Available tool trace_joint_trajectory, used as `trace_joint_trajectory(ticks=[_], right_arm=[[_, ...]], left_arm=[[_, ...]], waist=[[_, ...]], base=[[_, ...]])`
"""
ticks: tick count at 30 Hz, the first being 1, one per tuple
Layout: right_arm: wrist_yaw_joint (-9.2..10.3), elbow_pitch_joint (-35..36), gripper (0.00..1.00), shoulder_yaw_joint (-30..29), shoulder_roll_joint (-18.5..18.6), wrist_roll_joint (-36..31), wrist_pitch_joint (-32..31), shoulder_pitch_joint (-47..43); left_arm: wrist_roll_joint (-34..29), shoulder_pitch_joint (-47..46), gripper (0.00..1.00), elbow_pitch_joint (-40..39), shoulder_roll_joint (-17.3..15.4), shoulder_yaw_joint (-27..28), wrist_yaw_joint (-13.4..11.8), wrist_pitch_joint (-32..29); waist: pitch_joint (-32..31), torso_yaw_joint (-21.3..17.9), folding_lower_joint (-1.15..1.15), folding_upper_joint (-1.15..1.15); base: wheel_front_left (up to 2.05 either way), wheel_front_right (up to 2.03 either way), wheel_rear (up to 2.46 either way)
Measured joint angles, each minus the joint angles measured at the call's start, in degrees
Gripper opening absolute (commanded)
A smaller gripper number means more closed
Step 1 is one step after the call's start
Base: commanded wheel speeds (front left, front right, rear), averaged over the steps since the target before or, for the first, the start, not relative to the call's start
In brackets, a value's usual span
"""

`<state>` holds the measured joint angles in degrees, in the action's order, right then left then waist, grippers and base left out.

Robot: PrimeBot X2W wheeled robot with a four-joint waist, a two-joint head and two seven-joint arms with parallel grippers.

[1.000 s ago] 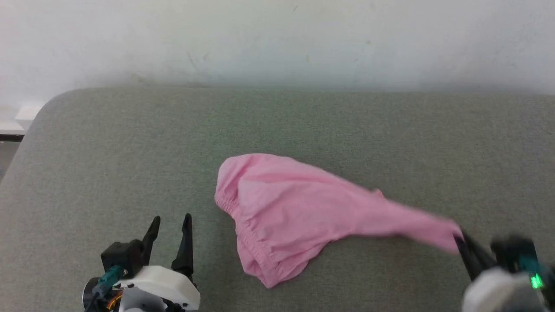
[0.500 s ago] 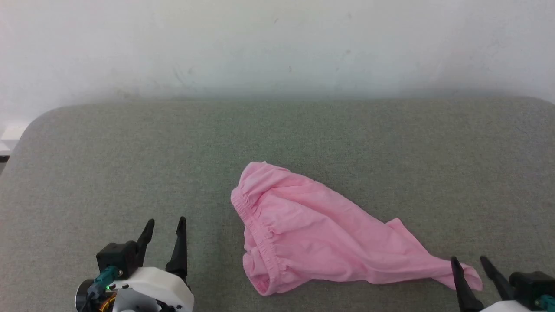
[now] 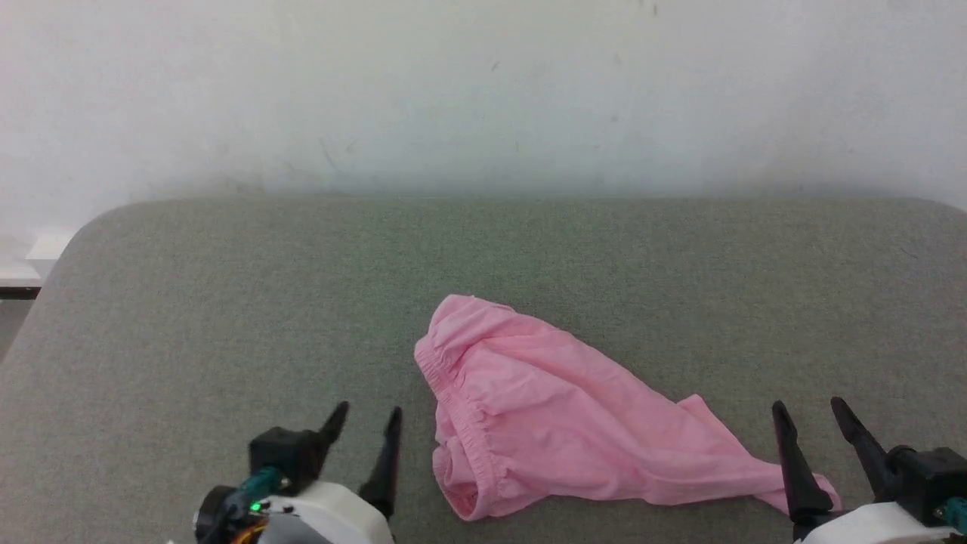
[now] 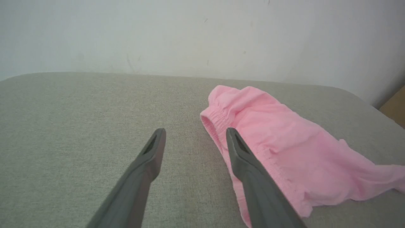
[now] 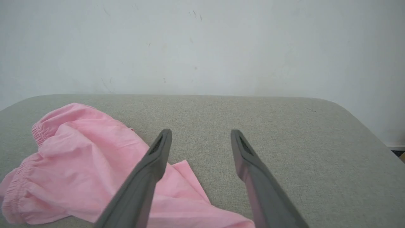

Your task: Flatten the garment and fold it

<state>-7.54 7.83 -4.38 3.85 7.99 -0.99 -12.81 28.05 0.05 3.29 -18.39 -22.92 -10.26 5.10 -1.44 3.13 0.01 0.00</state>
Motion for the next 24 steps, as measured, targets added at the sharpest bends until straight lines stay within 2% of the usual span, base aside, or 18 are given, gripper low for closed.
trace_joint_trajectory(ticks=[6,11,15,22,23,24], right_arm=[[0.00,2.41,1.00,0.46,-0.52,-0.05,-1.54,-0.48],[0.00,3.18,1.00,0.82,-0.68,-0.04,-2.50,-0.45],[0.00,3.21,1.00,1.00,-0.75,0.26,-2.63,-0.35],[0.00,3.04,1.00,1.02,-0.78,1.38,-3.02,0.24],[0.00,2.93,1.00,0.94,-0.78,1.46,-3.01,0.45],[0.00,2.78,1.00,0.90,-0.79,1.56,-3.01,0.68]], left_arm=[[-0.44,-2.42,1.00,-3.28,0.00,-9.54,5.63,-13.45],[-0.45,-5.55,1.00,-2.82,0.27,-15.66,10.18,-21.89],[-0.47,-7.31,1.00,-0.05,0.56,-18.06,11.71,-25.76],[-0.98,-9.93,1.00,7.01,0.48,-19.16,12.57,-28.61],[-0.89,-10.05,0.72,7.76,0.49,-19.45,12.85,-29.17],[-0.68,-10.18,0.72,8.18,0.62,-19.67,13.25,-29.71]], waist=[[0.49,0.29,-0.01,0.00],[1.27,0.00,-0.01,0.00],[2.13,-0.69,-0.01,0.00],[3.97,-2.04,-0.01,0.00],[4.26,-2.22,-0.01,0.00],[4.52,-2.41,-0.01,0.00]], base=[[0.00,0.00,0.00],[0.00,0.00,0.00],[0.00,0.00,0.00],[0.00,0.00,0.00],[0.00,0.00,0.00],[0.00,0.00,0.00]])
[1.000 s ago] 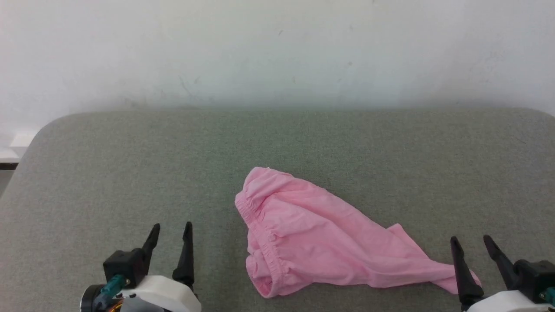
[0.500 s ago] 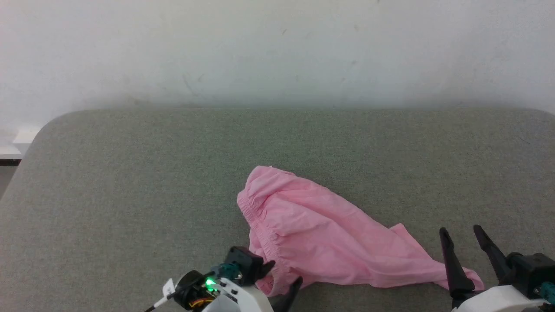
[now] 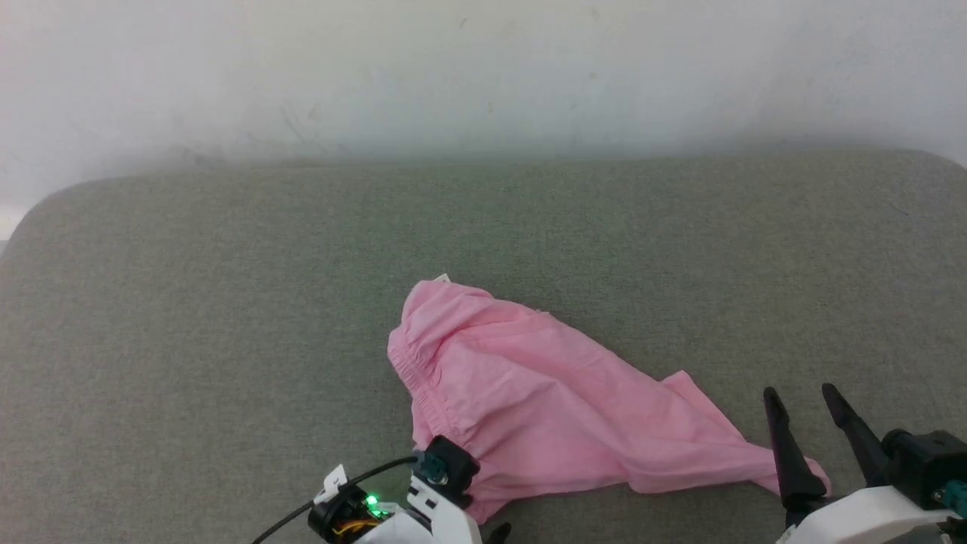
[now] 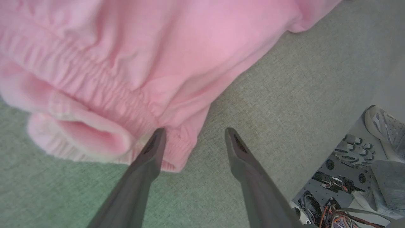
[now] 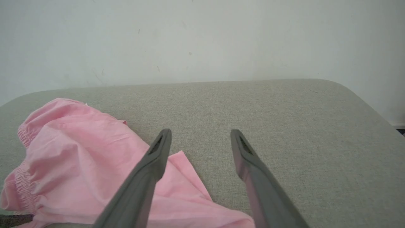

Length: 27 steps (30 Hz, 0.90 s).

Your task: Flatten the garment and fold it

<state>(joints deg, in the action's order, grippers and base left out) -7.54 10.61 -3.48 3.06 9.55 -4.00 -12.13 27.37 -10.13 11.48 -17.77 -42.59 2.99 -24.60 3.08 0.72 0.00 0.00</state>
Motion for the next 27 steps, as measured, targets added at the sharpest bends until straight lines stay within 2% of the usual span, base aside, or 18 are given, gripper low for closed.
trace_joint_trajectory(ticks=[1,2,3,4,12,21,27], right_arm=[[0.00,-0.10,1.00,-0.05,0.00,0.14,0.00,0.19],[0.00,-0.14,1.00,-0.12,0.00,0.13,0.00,0.31],[0.00,-0.24,1.00,-0.20,0.00,0.14,-0.02,0.36],[0.00,-0.33,1.00,-0.22,0.01,0.27,-0.09,0.39],[0.00,-0.70,1.00,-1.24,0.45,2.71,-6.10,1.15],[0.00,-3.54,1.00,-3.43,7.04,7.46,-25.64,0.69],[0.01,-11.67,1.00,-2.25,9.56,10.61,-31.49,3.82]], left_arm=[[0.45,-0.29,0.47,0.38,0.13,-0.22,0.09,-0.75],[0.71,-0.67,0.36,0.67,0.18,-0.32,0.43,-1.30],[0.80,-1.02,0.13,0.98,0.11,-0.36,0.48,-1.44],[0.88,-1.19,0.00,1.37,0.08,-0.27,0.48,-1.44],[1.09,-1.63,0.00,2.09,-0.02,-0.18,0.27,-0.32],[0.23,1.09,0.00,-4.19,-2.49,1.62,-3.61,4.03],[-0.21,1.93,0.00,-8.76,-3.65,2.57,-4.91,5.56]], waist=[[0.28,-0.16,0.00,0.00],[0.54,-0.30,0.00,0.00],[0.78,-0.44,0.00,0.00],[1.01,-0.58,0.00,0.00],[1.72,-0.76,0.00,0.00],[1.50,-0.62,0.00,0.00],[1.89,-0.29,0.00,0.00]], base=[[0.00,0.00,0.00],[0.00,0.00,0.00],[0.00,0.00,0.00],[0.00,0.00,0.00],[0.00,0.00,0.00],[0.00,0.00,0.00],[0.00,0.00,0.00]])
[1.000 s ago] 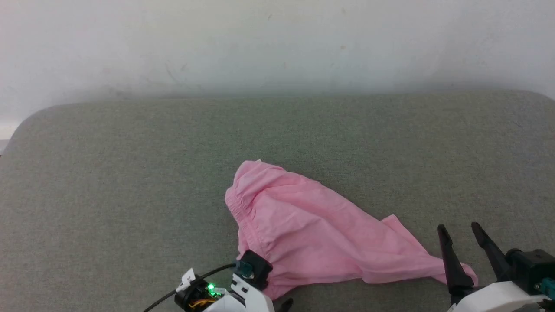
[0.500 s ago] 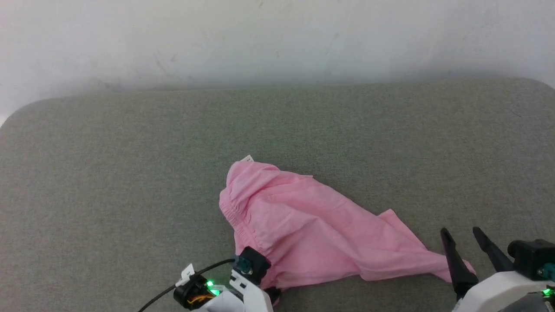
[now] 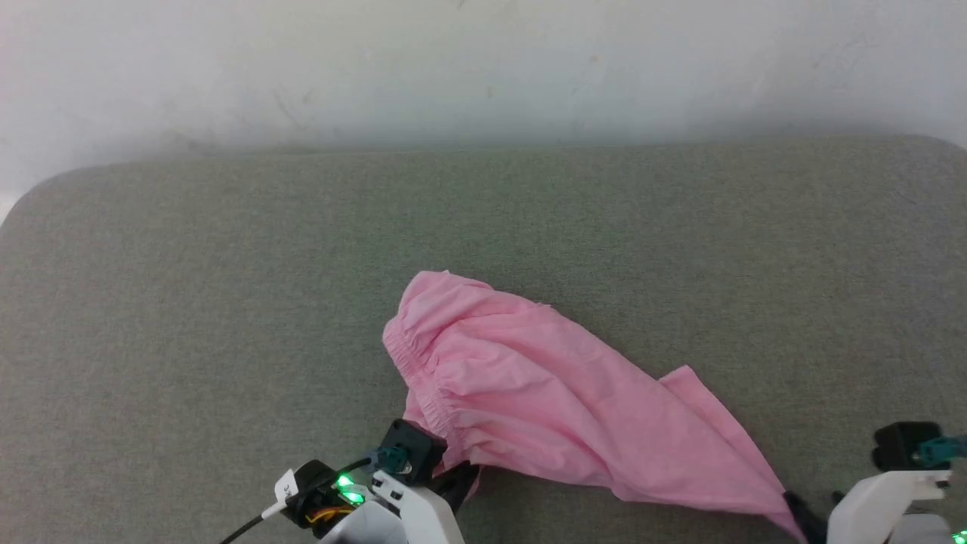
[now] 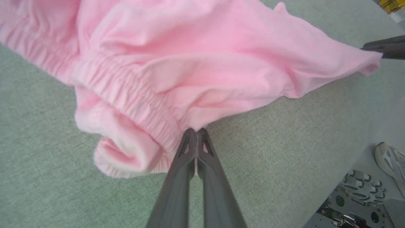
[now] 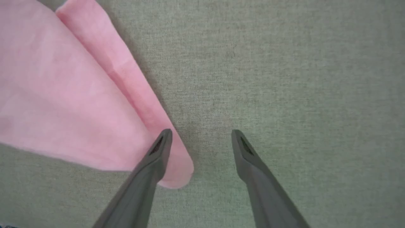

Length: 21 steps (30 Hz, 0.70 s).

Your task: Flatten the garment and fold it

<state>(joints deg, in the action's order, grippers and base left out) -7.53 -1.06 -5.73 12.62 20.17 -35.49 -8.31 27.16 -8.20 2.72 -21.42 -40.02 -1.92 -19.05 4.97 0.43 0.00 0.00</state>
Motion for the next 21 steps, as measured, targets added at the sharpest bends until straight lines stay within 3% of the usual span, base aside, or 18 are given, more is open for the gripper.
trace_joint_trajectory(ticks=[5,12,14,16,21], right_arm=[[0.02,-6.47,1.00,3.23,0.86,2.86,-3.30,2.54],[0.19,-8.13,0.98,3.77,1.67,5.15,-8.05,3.29],[0.44,-7.15,0.43,3.78,1.36,5.46,-10.00,2.83],[0.44,-5.91,0.00,3.88,0.62,5.80,-11.90,1.37],[0.41,-3.78,0.00,3.96,-0.94,7.20,-14.44,-1.61]], left_arm=[[-0.05,0.00,0.00,-1.46,-0.01,-0.13,-0.21,0.32],[-0.03,0.18,0.00,-1.71,0.01,-0.33,-0.22,0.92],[0.07,0.31,0.00,-1.59,0.01,-0.36,-0.22,1.00],[0.15,0.70,0.00,-1.52,0.01,-0.31,-0.23,1.45],[0.55,1.30,0.00,-1.44,-0.01,-0.27,-0.40,2.30]], waist=[[0.19,1.20,0.01,0.00],[0.17,2.58,0.01,0.00],[-0.05,2.77,0.01,0.00],[-0.33,2.81,0.01,0.00],[-1.30,2.27,0.00,0.00]], base=[[0.00,0.00,0.00],[0.00,0.00,0.00],[0.00,0.00,0.00],[0.00,0.00,0.00],[0.00,0.00,0.00]])
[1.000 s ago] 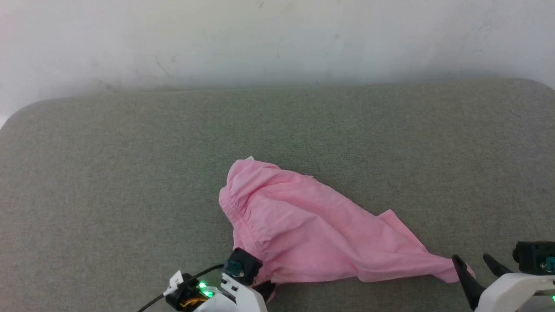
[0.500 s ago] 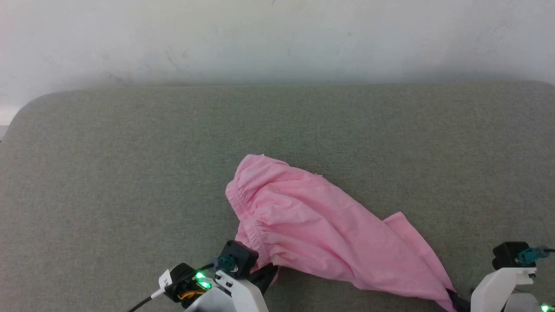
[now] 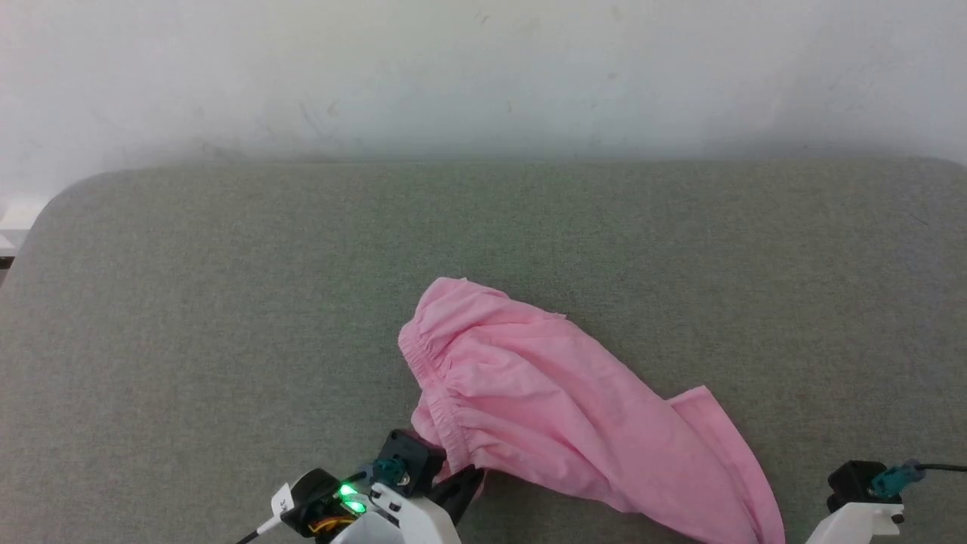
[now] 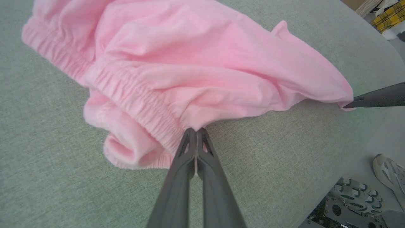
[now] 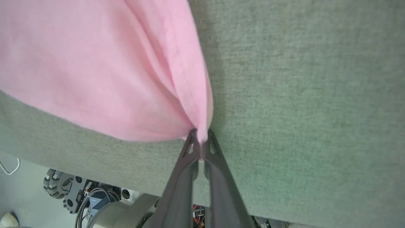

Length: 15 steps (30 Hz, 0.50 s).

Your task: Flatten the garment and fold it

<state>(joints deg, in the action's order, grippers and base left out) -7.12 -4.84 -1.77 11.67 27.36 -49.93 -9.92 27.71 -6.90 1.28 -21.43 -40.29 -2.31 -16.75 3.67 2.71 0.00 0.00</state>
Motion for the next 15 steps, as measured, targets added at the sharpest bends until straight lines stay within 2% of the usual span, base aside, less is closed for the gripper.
trace_joint_trajectory(ticks=[3,6,11,15], right_arm=[[0.01,3.18,0.00,0.19,-0.79,0.98,0.85,-0.87],[-0.04,9.26,0.00,-0.33,-0.88,1.33,4.64,-0.37],[-0.05,18.62,0.00,-2.94,1.59,-0.07,8.78,3.75],[-0.05,23.51,0.00,-4.22,2.92,-1.53,11.66,9.95]], left_arm=[[-0.18,-0.01,0.00,-0.47,-0.35,0.08,0.00,1.64],[-0.63,-0.04,0.00,-2.07,-1.21,1.02,-0.02,3.76],[-1.67,-1.74,0.00,-8.00,-3.03,4.92,-1.08,8.06],[-2.52,-7.15,0.00,-12.05,-4.12,8.46,-1.05,10.60]], waist=[[-0.87,-0.32,0.00,0.00],[-1.82,-0.60,0.00,0.00],[-2.79,-0.52,0.00,0.00],[-2.26,-0.01,0.00,0.00]], base=[[0.00,0.00,0.00],[0.00,0.00,0.00],[0.00,0.00,0.00],[0.00,0.00,0.00]])
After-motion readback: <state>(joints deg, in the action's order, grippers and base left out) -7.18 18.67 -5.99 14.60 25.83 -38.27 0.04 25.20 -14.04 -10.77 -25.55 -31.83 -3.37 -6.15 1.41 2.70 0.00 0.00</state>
